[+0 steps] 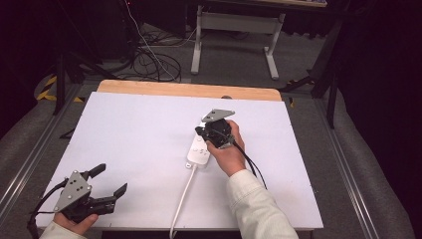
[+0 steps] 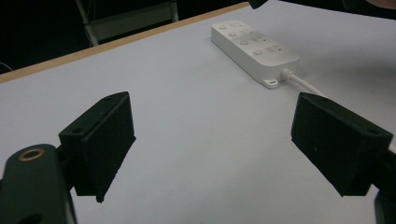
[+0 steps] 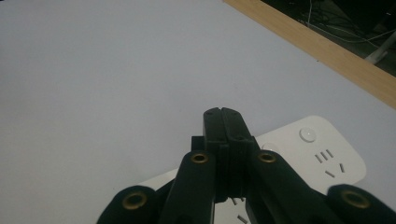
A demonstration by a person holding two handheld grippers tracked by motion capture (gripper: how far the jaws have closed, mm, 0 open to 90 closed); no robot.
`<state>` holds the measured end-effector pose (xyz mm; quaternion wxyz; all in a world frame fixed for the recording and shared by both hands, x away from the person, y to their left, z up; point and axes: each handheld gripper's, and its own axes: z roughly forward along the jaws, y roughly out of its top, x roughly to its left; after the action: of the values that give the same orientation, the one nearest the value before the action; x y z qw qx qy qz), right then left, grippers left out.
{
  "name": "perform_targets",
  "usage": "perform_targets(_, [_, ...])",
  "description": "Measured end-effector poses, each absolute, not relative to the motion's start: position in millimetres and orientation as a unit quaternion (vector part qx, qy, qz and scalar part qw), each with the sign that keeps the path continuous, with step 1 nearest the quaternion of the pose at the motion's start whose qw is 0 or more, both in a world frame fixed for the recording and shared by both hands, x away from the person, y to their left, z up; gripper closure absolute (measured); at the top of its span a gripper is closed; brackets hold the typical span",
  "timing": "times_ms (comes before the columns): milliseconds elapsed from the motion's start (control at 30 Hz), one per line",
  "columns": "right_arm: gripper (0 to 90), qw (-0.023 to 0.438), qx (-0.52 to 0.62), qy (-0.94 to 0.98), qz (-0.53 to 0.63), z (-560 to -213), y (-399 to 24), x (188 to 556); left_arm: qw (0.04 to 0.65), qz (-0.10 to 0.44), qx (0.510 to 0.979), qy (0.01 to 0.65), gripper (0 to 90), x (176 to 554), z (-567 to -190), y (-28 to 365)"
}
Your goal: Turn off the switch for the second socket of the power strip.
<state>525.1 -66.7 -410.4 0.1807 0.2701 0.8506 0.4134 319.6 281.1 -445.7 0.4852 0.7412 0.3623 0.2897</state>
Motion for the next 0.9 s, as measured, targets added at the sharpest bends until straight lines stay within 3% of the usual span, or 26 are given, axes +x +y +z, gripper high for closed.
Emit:
perform_targets(467, [89.7,0.181,0.263,0.846,0.426,-398.5,-75.4,517.9,0.485,0.29,0.741,0.363,13.9,319.3,-445.8,281.3])
perform_targets(800, [61.7,0.179,0.252,0.837,0.451,-383.9,-88.6,503.3,0.485,0.292,0.74,0.363,13.9,319.1,-445.4,281.6])
perform_targets(900, [49.4,0.181,0.247,0.831,0.464,-378.7,-95.4,497.5,0.484,0.294,0.741,0.361,13.9,319.0,-445.2,281.8])
